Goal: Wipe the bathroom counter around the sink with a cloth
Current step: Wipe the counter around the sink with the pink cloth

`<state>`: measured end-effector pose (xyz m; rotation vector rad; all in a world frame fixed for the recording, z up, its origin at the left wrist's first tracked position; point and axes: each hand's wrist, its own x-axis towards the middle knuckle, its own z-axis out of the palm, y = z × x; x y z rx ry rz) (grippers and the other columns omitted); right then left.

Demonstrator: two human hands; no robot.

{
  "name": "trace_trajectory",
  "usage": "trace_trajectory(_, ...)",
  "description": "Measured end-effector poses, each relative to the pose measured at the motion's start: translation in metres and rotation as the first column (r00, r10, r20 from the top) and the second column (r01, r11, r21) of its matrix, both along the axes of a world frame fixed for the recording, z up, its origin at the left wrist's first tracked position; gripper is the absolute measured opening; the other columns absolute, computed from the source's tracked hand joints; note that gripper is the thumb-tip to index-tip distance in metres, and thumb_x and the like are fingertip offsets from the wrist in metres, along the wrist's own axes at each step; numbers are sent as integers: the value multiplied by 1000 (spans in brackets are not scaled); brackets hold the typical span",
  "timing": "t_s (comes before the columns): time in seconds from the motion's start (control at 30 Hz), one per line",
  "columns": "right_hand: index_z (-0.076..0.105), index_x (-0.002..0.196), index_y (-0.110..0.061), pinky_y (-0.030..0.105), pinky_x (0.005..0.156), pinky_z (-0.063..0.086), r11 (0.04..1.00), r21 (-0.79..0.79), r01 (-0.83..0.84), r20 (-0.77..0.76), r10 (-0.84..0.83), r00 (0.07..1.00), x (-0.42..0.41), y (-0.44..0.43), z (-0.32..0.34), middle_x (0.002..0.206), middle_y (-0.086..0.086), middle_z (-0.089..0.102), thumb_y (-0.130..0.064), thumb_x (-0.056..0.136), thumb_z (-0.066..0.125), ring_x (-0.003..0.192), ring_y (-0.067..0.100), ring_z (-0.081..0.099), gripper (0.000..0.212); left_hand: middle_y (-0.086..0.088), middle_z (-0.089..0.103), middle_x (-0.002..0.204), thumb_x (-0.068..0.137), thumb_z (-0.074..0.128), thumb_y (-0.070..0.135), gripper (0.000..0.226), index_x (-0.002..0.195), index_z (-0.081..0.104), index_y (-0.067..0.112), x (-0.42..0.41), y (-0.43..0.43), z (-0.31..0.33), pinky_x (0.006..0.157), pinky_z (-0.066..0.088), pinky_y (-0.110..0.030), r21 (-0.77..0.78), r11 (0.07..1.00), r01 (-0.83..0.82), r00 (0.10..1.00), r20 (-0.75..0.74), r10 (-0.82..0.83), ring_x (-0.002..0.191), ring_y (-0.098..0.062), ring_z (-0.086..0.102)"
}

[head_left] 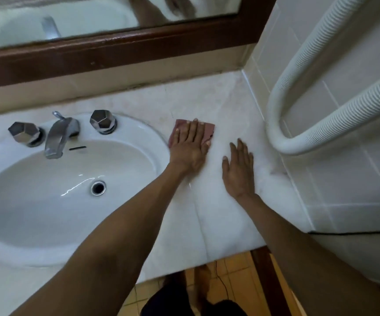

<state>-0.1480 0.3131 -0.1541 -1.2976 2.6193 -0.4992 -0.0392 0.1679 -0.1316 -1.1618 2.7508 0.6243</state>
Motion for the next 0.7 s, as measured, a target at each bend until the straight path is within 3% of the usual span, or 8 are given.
trace_trajectory(0.17, 37, 151, -8, 42, 124, 15, 983, -7, -182, 22, 182, 983, 5, 56, 6, 162, 15, 27, -27, 104, 37, 151, 27, 22, 50, -1, 0, 172, 107, 16, 51, 65, 164, 3, 22, 43, 88, -8, 128, -4, -45, -44, 999, 32, 999, -26, -33, 159, -20, -2)
trace_trajectory(0.37, 47, 144, -8, 39, 122, 23, 974, -38, -224, 132, 227, 965, 10, 107, 24, 158, 12, 36, -26, 105, 39, 148, 26, 29, 44, 4, 2, 172, 108, 17, 53, 62, 164, 6, 28, 123, 154, -7, 129, 5, -45, -68, 994, 86, 996, -31, -88, 159, -16, -3)
trace_trajectory(0.53, 52, 135, -14, 34, 106, 38, 951, -159, -265, 253, 299, 920, 55, 86, 56, 140, 5, 56, -29, 105, 40, 129, 23, 50, 36, 3, 6, 172, 108, 19, 51, 61, 164, 8, 28, 186, 193, 8, 129, 3, -40, -55, 998, 40, 999, -2, -40, 159, -15, 1)
trace_trajectory(0.7, 55, 128, -17, 34, 99, 44, 858, -256, -446, 232, 502, 833, 133, 48, 78, 130, 3, 61, -28, 104, 40, 120, 21, 54, 31, 6, 0, 171, 109, 17, 51, 60, 163, 4, 31, 250, 204, 19, 128, 0, -36, -12, 1000, -2, 999, 43, 3, 158, -10, -4)
